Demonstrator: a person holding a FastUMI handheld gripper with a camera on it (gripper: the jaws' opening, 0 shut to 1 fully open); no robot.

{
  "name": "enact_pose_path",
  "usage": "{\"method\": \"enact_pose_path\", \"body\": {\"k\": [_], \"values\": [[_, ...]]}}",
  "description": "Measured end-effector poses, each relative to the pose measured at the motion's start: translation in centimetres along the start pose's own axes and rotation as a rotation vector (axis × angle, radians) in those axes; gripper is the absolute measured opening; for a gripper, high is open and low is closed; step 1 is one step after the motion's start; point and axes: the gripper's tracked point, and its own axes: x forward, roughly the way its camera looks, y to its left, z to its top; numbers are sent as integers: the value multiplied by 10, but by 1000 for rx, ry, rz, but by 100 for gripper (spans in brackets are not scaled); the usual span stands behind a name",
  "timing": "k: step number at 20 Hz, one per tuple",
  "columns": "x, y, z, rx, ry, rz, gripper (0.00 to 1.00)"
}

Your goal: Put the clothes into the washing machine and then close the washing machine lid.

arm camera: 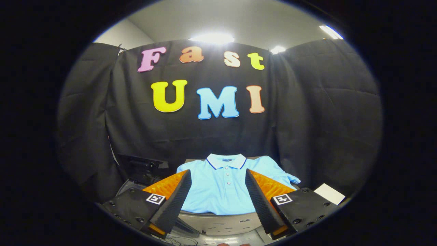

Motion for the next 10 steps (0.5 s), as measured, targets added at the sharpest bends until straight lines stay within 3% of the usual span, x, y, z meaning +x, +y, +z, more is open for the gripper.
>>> {"method": "enact_pose_path", "body": {"k": [4, 10], "values": [[51, -7, -39, 3, 202, 17, 97], [106, -13, -69, -96, 318, 18, 97]]}}
